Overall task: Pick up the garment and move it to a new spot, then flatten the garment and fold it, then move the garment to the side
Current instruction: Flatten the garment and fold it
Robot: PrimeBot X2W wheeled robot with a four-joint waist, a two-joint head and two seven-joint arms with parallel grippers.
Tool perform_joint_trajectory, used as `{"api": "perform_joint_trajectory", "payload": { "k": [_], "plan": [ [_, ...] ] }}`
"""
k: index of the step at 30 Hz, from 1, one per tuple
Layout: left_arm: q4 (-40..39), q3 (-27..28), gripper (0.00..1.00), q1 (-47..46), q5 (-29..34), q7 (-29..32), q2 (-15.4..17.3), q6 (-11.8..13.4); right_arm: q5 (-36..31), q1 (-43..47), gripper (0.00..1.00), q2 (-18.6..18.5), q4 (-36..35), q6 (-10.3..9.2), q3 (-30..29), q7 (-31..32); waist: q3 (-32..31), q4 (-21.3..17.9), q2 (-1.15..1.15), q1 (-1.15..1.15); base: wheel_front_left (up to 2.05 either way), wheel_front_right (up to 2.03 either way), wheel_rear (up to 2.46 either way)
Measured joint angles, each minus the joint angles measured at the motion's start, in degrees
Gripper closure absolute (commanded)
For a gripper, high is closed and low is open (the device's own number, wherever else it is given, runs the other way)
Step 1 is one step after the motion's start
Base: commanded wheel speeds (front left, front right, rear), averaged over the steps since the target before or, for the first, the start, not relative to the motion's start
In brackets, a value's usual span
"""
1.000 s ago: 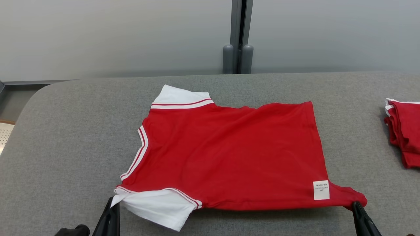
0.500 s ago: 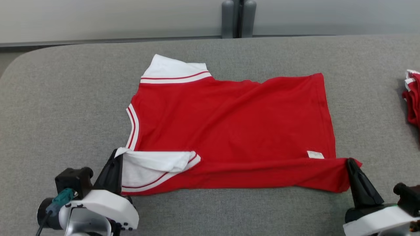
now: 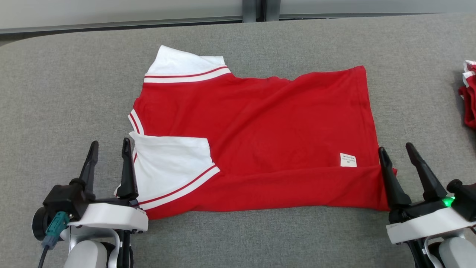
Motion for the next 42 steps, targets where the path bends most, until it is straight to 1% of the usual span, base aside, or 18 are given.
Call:
{"api": "perform_joint_trajectory", "payload": {
  "k": [3, 7, 9, 15, 21, 25, 30, 42],
  "plan": [
    [0.0, 0.7, 0.0, 0.42, 0.57, -3.87, -0.37, 0.4, -2.44, 0.44, 0.0, 0.55, -2.49, 0.0, -2.71, -0.21, -0.91, -0.17, 0.0, 0.0, 0.0, 0.0, 0.0],
    [-1.86, 1.2, 0.0, 2.3, 2.52, -5.17, -0.69, 0.63, -5.79, 2.87, 0.0, 1.62, -5.21, 0.0, -5.77, -0.27, -2.97, -0.2, 0.0, 0.0, 0.0, 0.0, 0.0],
    [-3.26, 1.37, 0.0, 5.24, 3.75, -5.27, -0.89, 0.56, -7.49, 5.73, 0.0, 2.47, -6.34, 0.0, -7.03, -0.29, -5.13, -0.18, 0.0, 0.0, 0.0, 0.0, 0.0],
    [-4.64, 0.98, 0.0, 9.96, 5.67, -5.28, -0.94, -0.12, -9.14, 9.66, 0.0, 3.47, -7.73, 0.0, -7.78, 0.66, -9.06, -0.15, 0.0, 0.0, 0.0, 0.0, 0.0],
    [-2.81, 0.24, 0.0, 13.98, 6.41, -5.28, -0.45, -0.4, -10.28, 13.53, 0.0, 4.11, -8.45, 0.0, -7.16, 2.89, -13.37, -0.11, 0.0, 0.0, 0.0, 0.0, 0.0],
    [-1.87, -0.02, 0.0, 14.69, 6.53, -5.15, -0.07, -0.34, -10.39, 15.3, 0.0, 4.35, -8.72, 0.0, -7.1, 3.61, -15.16, -0.07, 0.0, 0.0, 0.0, 0.0, 0.0],
    [-1.36, 0.03, 0.0, 15.48, 6.45, -4.89, 0.33, -0.31, -10.32, 16.33, 0.0, 5.06, -9.28, 0.0, -7.59, 4.12, -16.19, -0.03, 0.0, 0.0, 0.0, 0.0, 0.0],
    [0.14, -0.58, 0.0, 14.57, 5.64, -3.88, 0.81, -0.4, -9.92, 16.43, 0.0, 5.55, -9.32, 0.0, -8.11, 4.34, -15.31, 0.0, 0.0, 0.0, 0.0, 0.0, 0.0]
  ]
}}
